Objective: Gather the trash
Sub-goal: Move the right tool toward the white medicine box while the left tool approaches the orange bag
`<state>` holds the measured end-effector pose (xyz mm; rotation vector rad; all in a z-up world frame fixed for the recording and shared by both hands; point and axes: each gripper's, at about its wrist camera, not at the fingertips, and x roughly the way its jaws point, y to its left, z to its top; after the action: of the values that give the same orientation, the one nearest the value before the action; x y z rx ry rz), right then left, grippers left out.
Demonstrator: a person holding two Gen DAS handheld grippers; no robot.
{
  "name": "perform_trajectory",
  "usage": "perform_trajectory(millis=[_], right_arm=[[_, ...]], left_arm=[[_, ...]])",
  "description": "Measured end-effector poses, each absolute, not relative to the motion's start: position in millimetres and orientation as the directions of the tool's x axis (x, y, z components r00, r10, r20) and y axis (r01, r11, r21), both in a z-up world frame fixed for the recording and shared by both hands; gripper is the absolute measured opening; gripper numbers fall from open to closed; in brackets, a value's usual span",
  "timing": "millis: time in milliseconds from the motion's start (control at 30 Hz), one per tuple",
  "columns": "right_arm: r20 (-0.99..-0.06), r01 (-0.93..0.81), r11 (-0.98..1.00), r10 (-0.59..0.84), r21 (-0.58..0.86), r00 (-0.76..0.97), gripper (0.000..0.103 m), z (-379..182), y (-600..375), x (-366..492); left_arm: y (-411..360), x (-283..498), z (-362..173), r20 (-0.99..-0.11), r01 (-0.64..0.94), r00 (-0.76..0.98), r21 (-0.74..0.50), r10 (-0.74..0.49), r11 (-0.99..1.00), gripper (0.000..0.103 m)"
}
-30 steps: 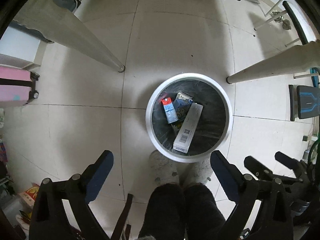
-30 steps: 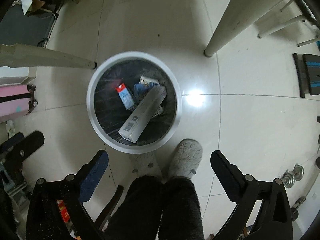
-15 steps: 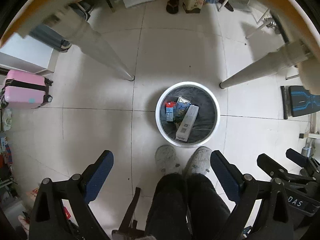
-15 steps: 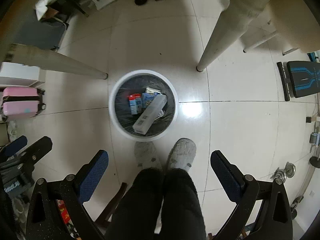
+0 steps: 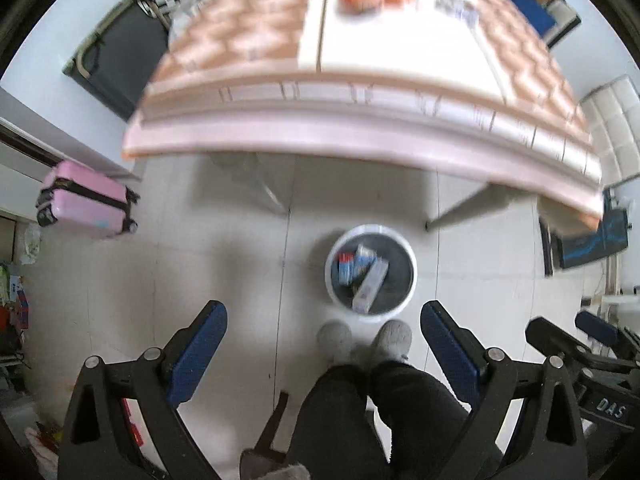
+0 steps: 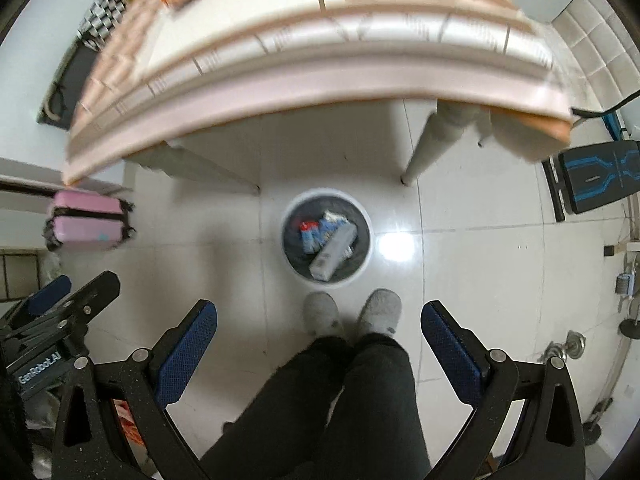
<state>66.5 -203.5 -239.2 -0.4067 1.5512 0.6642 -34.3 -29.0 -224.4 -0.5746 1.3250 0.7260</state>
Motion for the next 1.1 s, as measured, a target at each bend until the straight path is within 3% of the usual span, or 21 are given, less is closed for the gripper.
perform_trajectory(millis=[267,500,767,1100], right_arm=[[-0.971,-0.589,0.777,0.234,0.221,-0.055,0.103,-179.3,-157.5,147.1],[-0.971,-0.684,0.699,0.229,0.209,-0.062,0.103,-173.1,-67.3,260.5],[-0.995,-0.885,0.456,0.085,0.094,-0.061,0.103,-216.6,95.7,399.8],[-0.993,-0.992,0.125,-0.114,0.004,-0.018,0.103,-291.6,216.8,454.9]], left_arm=[[38.9,26.4,-181.7,-0.959,-0.798,0.113,0.069,0.261,0.599,0.099],[107.7,109.1,-187.7,-0.954,-0.839,0.042,0.127,0.296,0.528,0.099],[174.0,201.2,-225.6,-0.972,-0.873,-0.057,0.159,0.227,0.461,0.098],[208.3,261.6,-261.7,-0.99,-0.852,-0.067,0.123,0.127,0.508,0.098]])
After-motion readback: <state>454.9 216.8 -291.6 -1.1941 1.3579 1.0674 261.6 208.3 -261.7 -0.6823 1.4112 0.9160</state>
